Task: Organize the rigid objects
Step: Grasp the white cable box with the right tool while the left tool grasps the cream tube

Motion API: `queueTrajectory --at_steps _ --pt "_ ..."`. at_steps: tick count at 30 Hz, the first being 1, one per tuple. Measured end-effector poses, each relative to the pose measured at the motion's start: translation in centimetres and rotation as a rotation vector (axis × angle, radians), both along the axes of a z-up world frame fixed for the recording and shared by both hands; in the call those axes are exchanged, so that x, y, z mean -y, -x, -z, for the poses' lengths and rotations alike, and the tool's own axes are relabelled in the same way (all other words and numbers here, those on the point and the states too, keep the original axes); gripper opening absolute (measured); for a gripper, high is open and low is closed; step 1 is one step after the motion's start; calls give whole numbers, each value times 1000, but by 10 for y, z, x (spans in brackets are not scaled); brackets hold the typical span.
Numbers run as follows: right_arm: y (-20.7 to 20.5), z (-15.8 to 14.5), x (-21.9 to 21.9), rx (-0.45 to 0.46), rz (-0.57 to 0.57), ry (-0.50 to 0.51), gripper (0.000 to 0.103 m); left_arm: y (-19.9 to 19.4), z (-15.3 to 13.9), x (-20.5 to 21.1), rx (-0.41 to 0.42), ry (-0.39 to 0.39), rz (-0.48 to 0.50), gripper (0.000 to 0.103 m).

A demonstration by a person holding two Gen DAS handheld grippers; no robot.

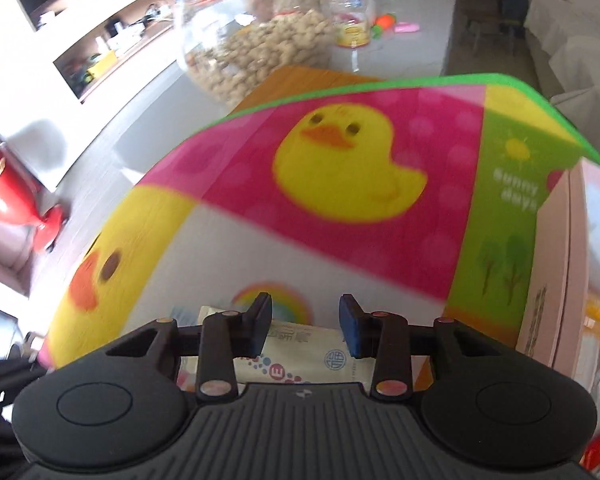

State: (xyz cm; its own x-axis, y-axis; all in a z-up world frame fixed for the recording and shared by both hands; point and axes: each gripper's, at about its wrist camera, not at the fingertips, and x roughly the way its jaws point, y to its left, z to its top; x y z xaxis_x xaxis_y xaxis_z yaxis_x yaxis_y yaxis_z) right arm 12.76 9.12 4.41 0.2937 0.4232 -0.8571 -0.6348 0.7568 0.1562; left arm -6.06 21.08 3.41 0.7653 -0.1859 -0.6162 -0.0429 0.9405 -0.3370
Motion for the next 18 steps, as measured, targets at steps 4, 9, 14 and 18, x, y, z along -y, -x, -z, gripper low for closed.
queueTrajectory --at_steps 4,9,14,18 --pt "61 -24 18 227 -48 -24 84 -1 -6 3 2 -19 -14 24" --pt "123 -8 22 373 -112 48 88 -14 -6 2 -52 -62 -65 24" --pt "136 14 34 370 -97 80 72 -17 -11 21 -83 -129 -11 25" --pt "145 1 70 390 -29 42 69 -19 -15 32 -86 -163 16 24"
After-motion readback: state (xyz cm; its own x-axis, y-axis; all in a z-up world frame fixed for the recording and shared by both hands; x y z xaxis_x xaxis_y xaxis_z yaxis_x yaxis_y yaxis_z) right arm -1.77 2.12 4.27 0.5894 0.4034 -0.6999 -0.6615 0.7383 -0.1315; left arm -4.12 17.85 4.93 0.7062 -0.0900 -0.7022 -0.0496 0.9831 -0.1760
